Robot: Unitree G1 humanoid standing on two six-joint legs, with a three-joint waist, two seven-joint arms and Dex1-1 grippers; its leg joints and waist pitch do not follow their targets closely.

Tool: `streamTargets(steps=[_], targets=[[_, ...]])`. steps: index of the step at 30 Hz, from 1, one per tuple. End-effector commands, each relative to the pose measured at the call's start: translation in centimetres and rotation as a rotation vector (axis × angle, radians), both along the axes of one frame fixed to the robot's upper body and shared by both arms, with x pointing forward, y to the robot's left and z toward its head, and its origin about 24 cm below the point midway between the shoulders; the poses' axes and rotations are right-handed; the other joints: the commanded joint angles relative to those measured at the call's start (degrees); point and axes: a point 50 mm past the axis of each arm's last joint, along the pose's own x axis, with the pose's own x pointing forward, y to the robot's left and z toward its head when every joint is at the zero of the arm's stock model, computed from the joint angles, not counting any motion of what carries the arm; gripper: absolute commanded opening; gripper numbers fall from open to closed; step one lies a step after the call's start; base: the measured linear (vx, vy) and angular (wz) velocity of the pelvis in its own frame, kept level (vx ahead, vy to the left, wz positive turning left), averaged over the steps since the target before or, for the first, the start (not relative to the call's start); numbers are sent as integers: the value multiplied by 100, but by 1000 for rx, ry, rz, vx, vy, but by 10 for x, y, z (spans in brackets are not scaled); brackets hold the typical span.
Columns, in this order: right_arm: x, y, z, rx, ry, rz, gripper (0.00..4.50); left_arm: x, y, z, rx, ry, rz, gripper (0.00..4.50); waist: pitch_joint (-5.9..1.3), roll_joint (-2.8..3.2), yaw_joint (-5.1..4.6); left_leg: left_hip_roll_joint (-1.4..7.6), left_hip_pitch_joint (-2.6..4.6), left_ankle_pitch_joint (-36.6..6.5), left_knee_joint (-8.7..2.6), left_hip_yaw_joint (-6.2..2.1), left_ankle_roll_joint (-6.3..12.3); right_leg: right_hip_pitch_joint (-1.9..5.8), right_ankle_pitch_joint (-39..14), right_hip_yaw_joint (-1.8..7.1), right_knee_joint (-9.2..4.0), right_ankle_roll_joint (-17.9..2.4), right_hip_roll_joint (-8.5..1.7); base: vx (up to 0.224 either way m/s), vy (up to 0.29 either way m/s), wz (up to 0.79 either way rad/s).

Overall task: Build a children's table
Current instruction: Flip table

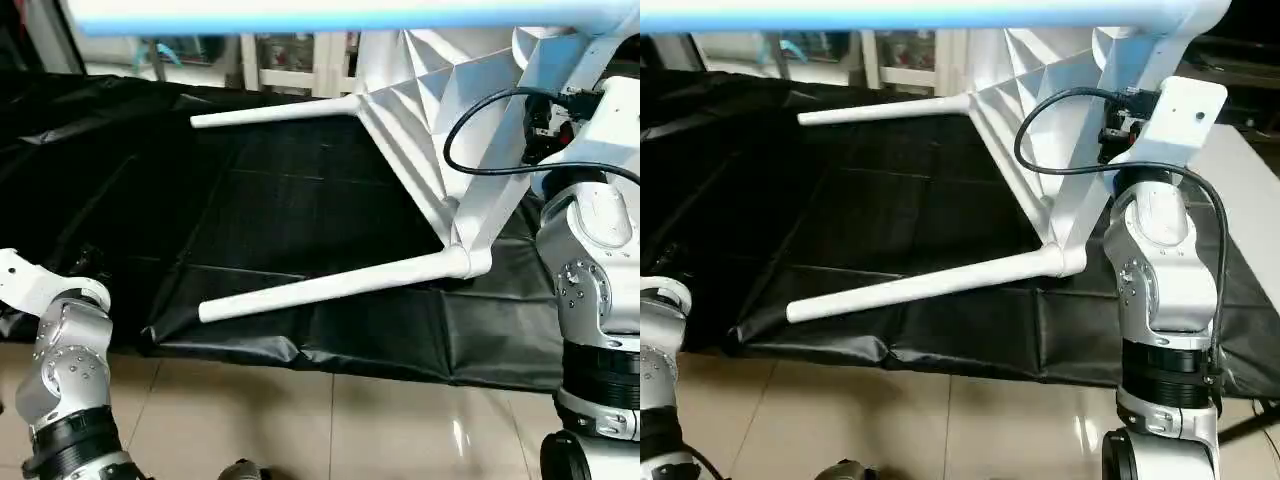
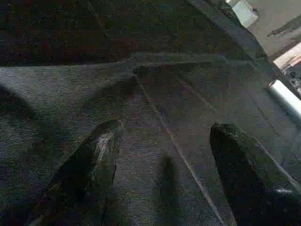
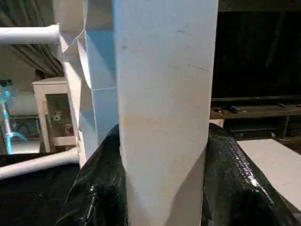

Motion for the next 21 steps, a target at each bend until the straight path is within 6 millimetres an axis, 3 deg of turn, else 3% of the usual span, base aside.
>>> streamTargets(steps=[1,3,4,5,6,9,10,13,14,16,19,21], targets=[[-6,2,22,2,-99,-17,165,4,1,4,35,-6,-25,331,-436,-24,-31,246,195,-561,-416,-104,-261,201,45,238,-375,-635,-366,0,0,0],[-6,4,21,5,-94,-22,163,4,1,5,58,-5,-41,331,-438,-15,-45,245,201,-550,-419,-105,-259,188,21,236,-377,-642,-366,0,0,0],[-6,15,15,25,-62,-14,159,9,-4,16,227,-1,-187,331,-442,-22,-49,246,199,-487,-422,-114,-214,176,4,239,-373,-592,-365,0,0,0],[-6,19,13,29,-53,-2,158,10,-8,19,289,3,-242,331,-447,-14,-53,246,190,-433,-427,-121,-191,173,3,238,-364,-555,-363,0,0,0],[-6,26,9,35,-38,10,157,13,-18,26,421,9,-374,331,-443,3,-63,263,216,-459,-441,-126,-246,149,-30,229,-356,-537,-364,0,0,0],[-5,34,3,44,-8,20,157,14,-36,33,567,16,-575,331,-418,8,-100,283,240,-703,-474,-128,-413,126,-179,226,-350,-551,-360,0,0,0],[-4,40,-1,51,15,31,157,13,-51,40,614,-26,-713,331,-404,2,-110,278,237,-820,-496,-120,-506,122,-272,236,-348,-570,-369,0,0,0],[-2,51,-6,76,44,85,157,3,-82,68,616,-192,-960,331,-403,-14,-133,276,253,-1003,-508,-115,-660,111,-365,240,-337,-620,-382,0,0,0],[-1,53,-6,78,43,95,157,2,-86,72,622,-214,-992,331,-400,-25,-170,271,229,-1004,-515,-117,-705,126,-296,234,-326,-632,-359,0,0,0],[-1,55,-6,88,44,112,211,-2,-96,81,665,-267,-1083,331,-381,-68,-209,248,218,-1127,-516,-110,-725,139,-370,247,-347,-588,-352,0,0,0],[1,57,-9,94,61,112,235,-10,-111,91,747,-308,-1240,331,-369,-65,-243,243,211,-1210,-528,-118,-701,139,-598,254,-364,-520,-350,0,0,0],[2,58,-13,96,82,105,244,-13,-117,94,781,-314,-1316,331,-358,-63,-244,247,255,-1405,-537,-111,-758,95,-932,266,-391,-498,-346,0,0,0]])
